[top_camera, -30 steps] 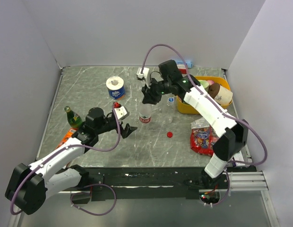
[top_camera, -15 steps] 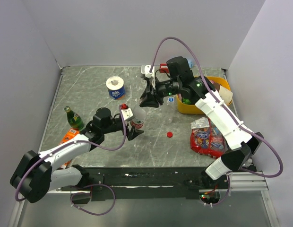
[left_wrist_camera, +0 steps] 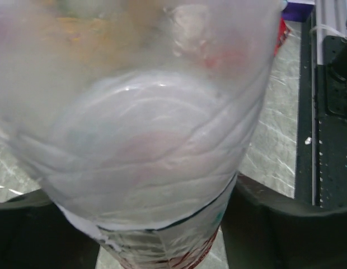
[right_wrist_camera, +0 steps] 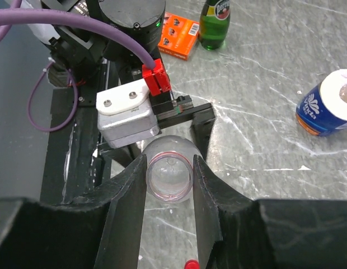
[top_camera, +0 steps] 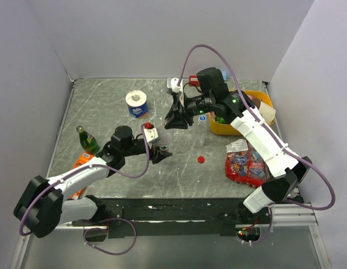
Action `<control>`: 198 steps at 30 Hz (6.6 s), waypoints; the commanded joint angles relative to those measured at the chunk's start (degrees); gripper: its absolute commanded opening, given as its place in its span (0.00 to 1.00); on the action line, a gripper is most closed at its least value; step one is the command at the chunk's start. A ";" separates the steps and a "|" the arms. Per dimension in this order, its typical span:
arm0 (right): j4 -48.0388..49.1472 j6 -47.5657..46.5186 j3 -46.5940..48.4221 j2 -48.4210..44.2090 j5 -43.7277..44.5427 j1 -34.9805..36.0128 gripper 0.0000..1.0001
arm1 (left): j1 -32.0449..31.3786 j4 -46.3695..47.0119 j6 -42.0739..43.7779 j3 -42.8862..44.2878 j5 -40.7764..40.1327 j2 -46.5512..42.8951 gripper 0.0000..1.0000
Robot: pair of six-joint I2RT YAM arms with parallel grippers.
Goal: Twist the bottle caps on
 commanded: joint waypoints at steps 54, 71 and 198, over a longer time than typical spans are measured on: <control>-9.97 -100.40 -34.17 11.17 29.94 -8.52 0.56 | 1.05 -28.63 16.36 -0.95 2.05 -9.87 0.01; -8.66 -98.73 -35.66 12.23 28.54 -7.73 0.56 | 1.50 -26.26 15.57 -1.83 2.49 -8.73 0.01; -23.94 -19.74 8.53 9.66 12.63 10.12 0.25 | -4.83 4.84 9.42 -4.56 -9.00 -2.76 0.01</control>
